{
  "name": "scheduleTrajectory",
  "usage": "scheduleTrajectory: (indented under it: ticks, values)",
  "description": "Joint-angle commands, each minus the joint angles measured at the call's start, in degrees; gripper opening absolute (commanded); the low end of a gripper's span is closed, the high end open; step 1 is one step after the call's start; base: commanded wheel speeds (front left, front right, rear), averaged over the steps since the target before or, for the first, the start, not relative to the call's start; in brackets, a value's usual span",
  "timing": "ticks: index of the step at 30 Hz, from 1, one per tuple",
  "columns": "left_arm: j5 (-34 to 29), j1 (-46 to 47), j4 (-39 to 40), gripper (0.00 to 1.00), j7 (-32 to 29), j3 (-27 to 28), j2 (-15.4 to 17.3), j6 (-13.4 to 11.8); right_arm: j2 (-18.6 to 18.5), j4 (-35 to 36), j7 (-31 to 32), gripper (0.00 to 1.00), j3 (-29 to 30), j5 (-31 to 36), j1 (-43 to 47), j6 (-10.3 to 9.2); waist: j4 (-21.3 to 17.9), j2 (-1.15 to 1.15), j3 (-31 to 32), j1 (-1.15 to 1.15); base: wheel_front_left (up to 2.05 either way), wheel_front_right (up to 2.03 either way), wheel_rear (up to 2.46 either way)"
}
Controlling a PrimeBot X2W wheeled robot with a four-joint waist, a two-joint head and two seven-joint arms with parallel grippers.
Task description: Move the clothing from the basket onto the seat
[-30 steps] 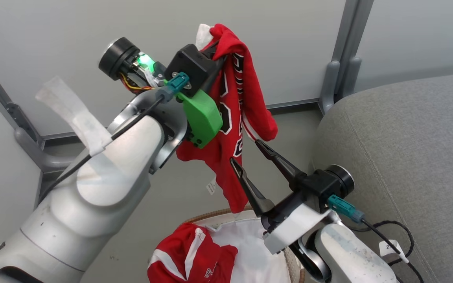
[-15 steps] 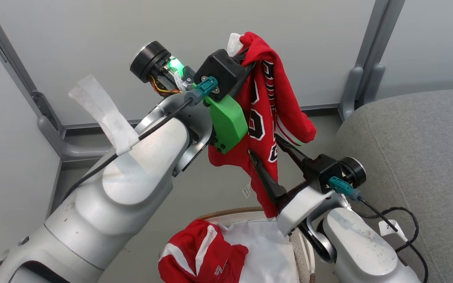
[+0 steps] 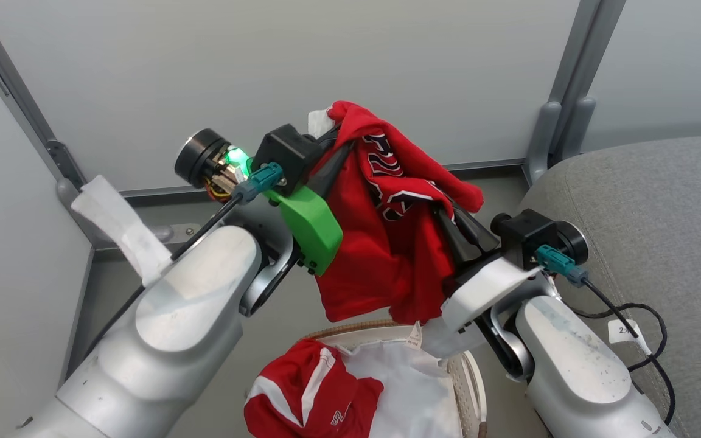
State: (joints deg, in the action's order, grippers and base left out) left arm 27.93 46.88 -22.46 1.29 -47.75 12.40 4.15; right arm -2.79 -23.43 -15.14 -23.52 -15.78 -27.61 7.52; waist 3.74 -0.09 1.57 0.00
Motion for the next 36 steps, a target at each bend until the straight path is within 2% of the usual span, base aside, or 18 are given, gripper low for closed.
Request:
scheduleTrajectory:
  ticks: [1,4,13,26,31,36]
  values:
    - [0.7,-1.9,-0.2,1.00,1.3,0.7,0.6,-0.7,-0.2,0.6,0.0,0.00,0.8,-0.1,-0.3,-0.06,-0.1,0.09,0.1,0.00,0.00,0.00,0.00]
    - [2.0,-4.8,-0.8,1.00,3.7,1.5,1.0,-1.3,-0.2,1.3,0.0,0.00,2.0,0.5,-0.3,-0.06,-0.2,0.09,0.1,0.00,0.00,0.00,0.00]
    - [6.4,-14.7,-2.8,1.00,11.7,3.9,1.8,-0.5,-0.2,1.9,0.0,0.00,6.1,2.6,0.8,-0.06,-1.0,0.09,0.4,0.00,0.00,0.00,0.00]
    - [5.7,-24.6,-3.8,1.00,13.9,5.4,1.1,0.1,-0.2,0.9,0.0,0.00,11.3,4.7,2.3,-0.06,-2.5,0.09,-0.2,0.00,0.00,0.00,0.00]
    - [3.8,-27.5,-0.8,1.00,13.9,7.4,0.3,0.0,-0.2,1.3,0.0,0.00,11.5,6.0,1.8,-0.06,-4.8,0.09,-0.8,0.00,0.00,0.00,0.00]
    - [1.5,-30.1,2.3,1.00,13.9,9.6,-0.4,-0.3,-0.2,1.3,0.0,0.00,12.3,7.0,0.9,-0.07,-9.5,0.09,-1.7,0.00,0.00,0.00,0.00]
